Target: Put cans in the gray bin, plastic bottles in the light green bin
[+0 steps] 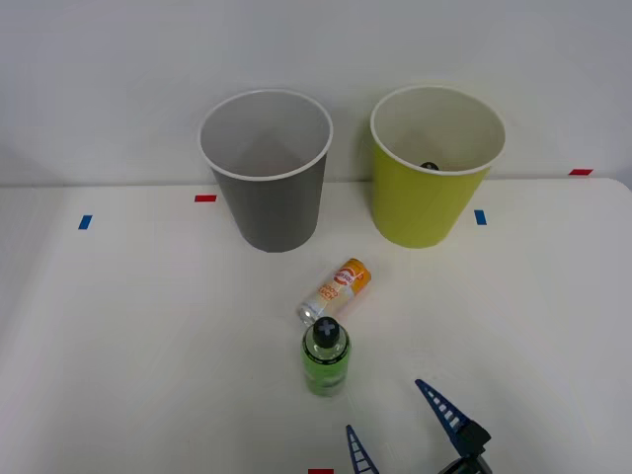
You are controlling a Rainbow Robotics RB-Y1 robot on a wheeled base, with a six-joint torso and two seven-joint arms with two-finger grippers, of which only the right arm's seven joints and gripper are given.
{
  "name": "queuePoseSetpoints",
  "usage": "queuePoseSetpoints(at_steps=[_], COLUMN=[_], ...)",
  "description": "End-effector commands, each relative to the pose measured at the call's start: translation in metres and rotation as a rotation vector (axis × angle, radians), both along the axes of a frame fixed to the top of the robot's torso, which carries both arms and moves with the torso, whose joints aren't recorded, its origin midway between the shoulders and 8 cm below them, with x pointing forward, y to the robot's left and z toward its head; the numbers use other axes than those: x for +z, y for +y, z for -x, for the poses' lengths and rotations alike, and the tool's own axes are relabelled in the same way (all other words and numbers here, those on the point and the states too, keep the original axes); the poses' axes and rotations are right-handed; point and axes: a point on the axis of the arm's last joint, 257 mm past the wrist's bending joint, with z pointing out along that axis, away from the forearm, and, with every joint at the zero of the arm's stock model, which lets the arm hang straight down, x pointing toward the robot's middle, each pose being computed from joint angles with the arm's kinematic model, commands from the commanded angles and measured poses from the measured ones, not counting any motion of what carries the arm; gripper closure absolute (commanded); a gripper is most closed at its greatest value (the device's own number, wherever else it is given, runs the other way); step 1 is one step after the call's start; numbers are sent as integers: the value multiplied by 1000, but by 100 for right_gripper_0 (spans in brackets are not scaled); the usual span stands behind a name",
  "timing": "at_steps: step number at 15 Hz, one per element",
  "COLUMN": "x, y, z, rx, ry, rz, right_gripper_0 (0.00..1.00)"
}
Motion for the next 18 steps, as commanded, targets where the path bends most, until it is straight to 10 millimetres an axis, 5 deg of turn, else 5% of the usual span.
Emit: queuePoseSetpoints(at_steps=[1,13,18], x=[12,27,30], y=[17,69,85], z=[-17,-79,-85], rx=[35,140,187], ry=[-16,-14,-38], rz=[-40,15,72], right_gripper_0=[0,0,0])
